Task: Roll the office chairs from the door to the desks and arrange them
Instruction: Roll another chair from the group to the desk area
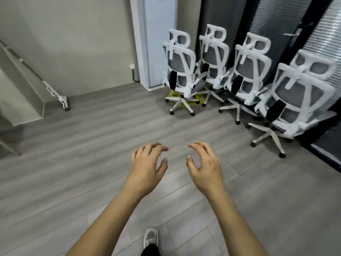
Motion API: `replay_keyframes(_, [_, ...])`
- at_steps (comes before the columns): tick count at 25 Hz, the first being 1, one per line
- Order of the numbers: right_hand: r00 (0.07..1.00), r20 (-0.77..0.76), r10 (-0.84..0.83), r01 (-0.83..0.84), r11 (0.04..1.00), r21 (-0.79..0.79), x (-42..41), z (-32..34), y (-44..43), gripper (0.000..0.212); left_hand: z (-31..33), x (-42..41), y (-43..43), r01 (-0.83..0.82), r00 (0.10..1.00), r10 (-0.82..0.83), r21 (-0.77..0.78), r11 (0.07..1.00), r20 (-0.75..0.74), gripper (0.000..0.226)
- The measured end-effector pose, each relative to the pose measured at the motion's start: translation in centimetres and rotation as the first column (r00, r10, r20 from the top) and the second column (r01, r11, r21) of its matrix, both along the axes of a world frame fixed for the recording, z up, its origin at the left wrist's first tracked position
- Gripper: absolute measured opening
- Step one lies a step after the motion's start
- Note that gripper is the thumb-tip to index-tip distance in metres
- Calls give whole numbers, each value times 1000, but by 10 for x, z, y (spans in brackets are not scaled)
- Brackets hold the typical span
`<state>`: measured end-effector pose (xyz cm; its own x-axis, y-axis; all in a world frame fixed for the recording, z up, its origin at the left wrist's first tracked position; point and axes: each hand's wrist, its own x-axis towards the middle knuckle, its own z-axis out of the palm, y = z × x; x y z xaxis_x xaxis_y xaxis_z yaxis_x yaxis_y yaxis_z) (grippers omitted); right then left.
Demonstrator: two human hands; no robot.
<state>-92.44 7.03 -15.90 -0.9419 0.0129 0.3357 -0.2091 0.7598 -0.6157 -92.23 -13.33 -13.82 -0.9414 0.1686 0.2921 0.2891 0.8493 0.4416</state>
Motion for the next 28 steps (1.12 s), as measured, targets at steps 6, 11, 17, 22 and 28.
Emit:
replay_keyframes(6, [1000, 8, 23, -24, 1000, 6, -249, 2, -38, 37, 1, -240, -45, -60, 998, 59, 46, 997, 20, 30])
replay_keyframes(11, [1000, 9, -6, 7, 1000, -27, -429, 14, -45, 37, 16, -429, -49, -18, 1000, 19, 46, 999, -14, 30])
replay_keyframes(17, [999, -44, -1, -3, 996, -86, -672, -1, -32, 39, 8, -671, -48, -21, 1000, 20, 37, 999, 6, 29])
replay_keyframes(22, [997, -72, 18, -26, 993, -117, -877, 8, -38, 39, 17, -854, -58, -35, 999, 34, 34, 999, 26, 32])
replay_keyframes(28, [998, -70, 3, -10, 995, -98, -1081, 13, -58, 37, 11, -1057, -95, -45, 998, 42, 57, 997, 49, 32])
